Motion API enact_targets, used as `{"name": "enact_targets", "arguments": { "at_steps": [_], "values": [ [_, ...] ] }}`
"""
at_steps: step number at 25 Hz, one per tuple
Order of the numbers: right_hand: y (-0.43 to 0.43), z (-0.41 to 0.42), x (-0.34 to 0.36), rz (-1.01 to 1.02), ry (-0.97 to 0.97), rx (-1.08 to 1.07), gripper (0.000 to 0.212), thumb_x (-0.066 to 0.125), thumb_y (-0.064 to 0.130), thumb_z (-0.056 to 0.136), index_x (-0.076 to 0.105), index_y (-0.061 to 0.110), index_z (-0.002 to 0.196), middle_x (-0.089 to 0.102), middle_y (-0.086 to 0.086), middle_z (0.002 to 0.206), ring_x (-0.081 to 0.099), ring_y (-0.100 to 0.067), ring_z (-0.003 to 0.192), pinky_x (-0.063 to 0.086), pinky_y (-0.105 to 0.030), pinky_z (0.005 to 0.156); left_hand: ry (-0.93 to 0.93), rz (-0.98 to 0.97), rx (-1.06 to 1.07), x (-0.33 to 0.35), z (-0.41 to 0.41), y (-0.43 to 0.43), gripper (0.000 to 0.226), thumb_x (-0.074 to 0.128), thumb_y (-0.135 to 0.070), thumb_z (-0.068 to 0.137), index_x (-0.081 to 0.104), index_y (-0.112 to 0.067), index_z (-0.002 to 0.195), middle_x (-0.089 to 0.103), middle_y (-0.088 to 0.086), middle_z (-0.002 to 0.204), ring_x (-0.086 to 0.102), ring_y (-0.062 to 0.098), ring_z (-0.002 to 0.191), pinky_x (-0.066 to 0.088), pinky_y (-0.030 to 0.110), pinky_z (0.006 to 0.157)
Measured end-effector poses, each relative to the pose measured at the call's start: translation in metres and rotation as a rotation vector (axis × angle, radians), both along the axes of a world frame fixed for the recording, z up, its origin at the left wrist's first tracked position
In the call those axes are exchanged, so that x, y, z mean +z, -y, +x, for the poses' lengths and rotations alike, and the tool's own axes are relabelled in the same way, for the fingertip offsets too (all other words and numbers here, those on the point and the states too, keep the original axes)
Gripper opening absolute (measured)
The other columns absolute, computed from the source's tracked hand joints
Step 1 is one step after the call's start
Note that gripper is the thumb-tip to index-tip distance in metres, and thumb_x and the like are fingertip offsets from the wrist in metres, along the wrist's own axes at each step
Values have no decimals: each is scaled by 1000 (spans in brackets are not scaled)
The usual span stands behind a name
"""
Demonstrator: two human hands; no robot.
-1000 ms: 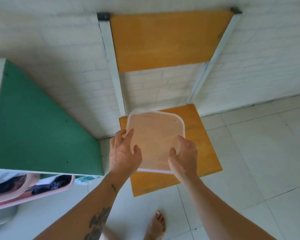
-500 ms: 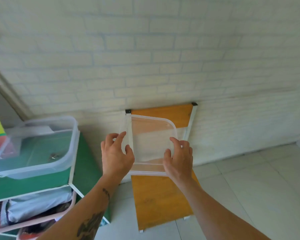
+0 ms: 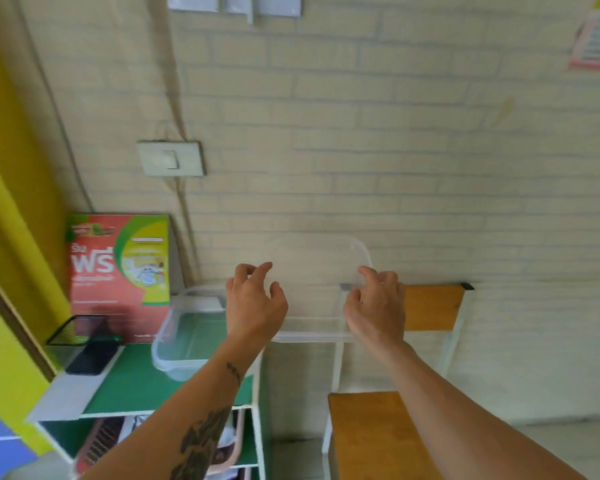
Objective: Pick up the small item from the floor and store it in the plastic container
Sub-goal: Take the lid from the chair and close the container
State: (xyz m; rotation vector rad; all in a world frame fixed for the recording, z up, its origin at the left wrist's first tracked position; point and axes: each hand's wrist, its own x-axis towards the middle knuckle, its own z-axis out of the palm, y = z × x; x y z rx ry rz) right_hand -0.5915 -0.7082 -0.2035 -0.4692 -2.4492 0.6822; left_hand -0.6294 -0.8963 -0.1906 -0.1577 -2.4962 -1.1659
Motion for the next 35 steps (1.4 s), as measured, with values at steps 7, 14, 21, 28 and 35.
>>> {"name": "enact_targets", "arguments": {
  "at_steps": [7,14,21,28,35],
  "values": [
    [127,-40,-12,1,122,48,48,48,28,92,43,26,140,42,-5,128,40,-25,119,48,-38,90,75,-105,22,-9,-40,134,50,54,-17,87,55,-15,137,53,9,133,49,32,120,41,43,105],
    [186,-58,-35,57,365,118,53,43,29,95,33,24,147,38,-7,136,40,-25,122,40,-32,82,235,-178,-42,-43,-62,190,50,52,-26,90,50,-13,139,53,10,139,46,33,124,37,47,109],
    [189,-68,-50,5,521,153,48,46,26,94,38,18,141,41,-9,136,41,-28,122,40,-37,90,365,-226,-135,-66,-68,199,54,53,-20,91,43,-11,144,47,11,146,39,33,133,30,45,114],
    [190,-82,-61,-40,560,193,51,47,24,94,38,14,144,40,-9,140,38,-30,127,38,-40,97,443,-252,-157,-81,-85,204,57,56,-17,88,42,-14,144,49,8,142,40,33,132,34,46,112],
    [189,-95,-65,50,584,177,46,47,26,92,40,18,138,41,-9,132,41,-28,118,41,-37,84,409,-352,-98,-83,-95,201,50,53,-18,85,49,-18,135,45,8,140,39,30,129,43,46,104]
  ]
}}
